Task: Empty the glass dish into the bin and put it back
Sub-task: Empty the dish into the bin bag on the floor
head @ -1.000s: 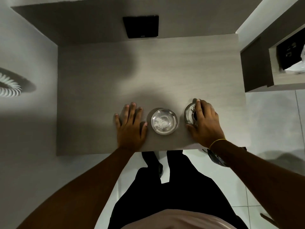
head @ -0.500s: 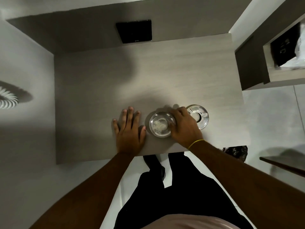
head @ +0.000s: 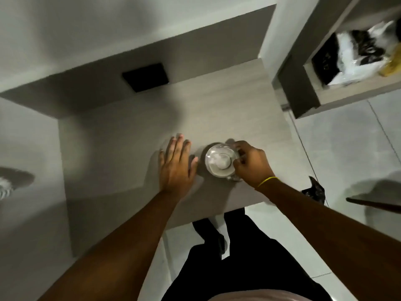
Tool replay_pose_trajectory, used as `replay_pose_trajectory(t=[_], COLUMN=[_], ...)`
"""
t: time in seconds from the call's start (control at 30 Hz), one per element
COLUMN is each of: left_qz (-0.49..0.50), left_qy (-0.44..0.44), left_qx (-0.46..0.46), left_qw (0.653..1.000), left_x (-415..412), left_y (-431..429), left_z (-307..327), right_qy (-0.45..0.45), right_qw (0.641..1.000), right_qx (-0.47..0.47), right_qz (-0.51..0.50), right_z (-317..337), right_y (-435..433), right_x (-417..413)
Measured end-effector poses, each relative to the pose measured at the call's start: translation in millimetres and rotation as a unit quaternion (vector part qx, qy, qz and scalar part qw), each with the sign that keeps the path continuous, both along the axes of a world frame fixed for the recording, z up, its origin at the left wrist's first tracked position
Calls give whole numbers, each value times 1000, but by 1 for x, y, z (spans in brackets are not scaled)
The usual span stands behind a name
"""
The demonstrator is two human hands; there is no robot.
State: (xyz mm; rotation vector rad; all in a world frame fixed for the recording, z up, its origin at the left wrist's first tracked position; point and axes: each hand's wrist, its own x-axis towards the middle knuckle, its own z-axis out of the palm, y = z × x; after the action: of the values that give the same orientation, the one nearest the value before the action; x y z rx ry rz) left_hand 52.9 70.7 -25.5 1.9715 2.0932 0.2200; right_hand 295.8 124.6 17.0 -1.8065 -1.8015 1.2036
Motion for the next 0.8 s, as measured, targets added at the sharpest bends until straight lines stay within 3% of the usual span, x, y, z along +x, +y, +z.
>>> replay_pose_trajectory(t=[0.23,0.43,0.63,0.8], left_qz=[-204,-375,-448,-433], left_qy=[-35,-88,-161,-136], left_qx=[4,-27,-76,-95], left_qw=[978,923,876,886], left_x=[156,327,417,410], left_y=[86,57,-19,-58], left_z=[30,22,-38,-148], right_qy=[71,69,34,-28], right_qw=[960,898,875,898], right_qx=[-14,-13,-40,-39], right_qz=[-269,-434,-480,-438], right_z=[21,9,-62,-168], right_y=[-18,-82,-140,-162], right_x=[149,267,338,354])
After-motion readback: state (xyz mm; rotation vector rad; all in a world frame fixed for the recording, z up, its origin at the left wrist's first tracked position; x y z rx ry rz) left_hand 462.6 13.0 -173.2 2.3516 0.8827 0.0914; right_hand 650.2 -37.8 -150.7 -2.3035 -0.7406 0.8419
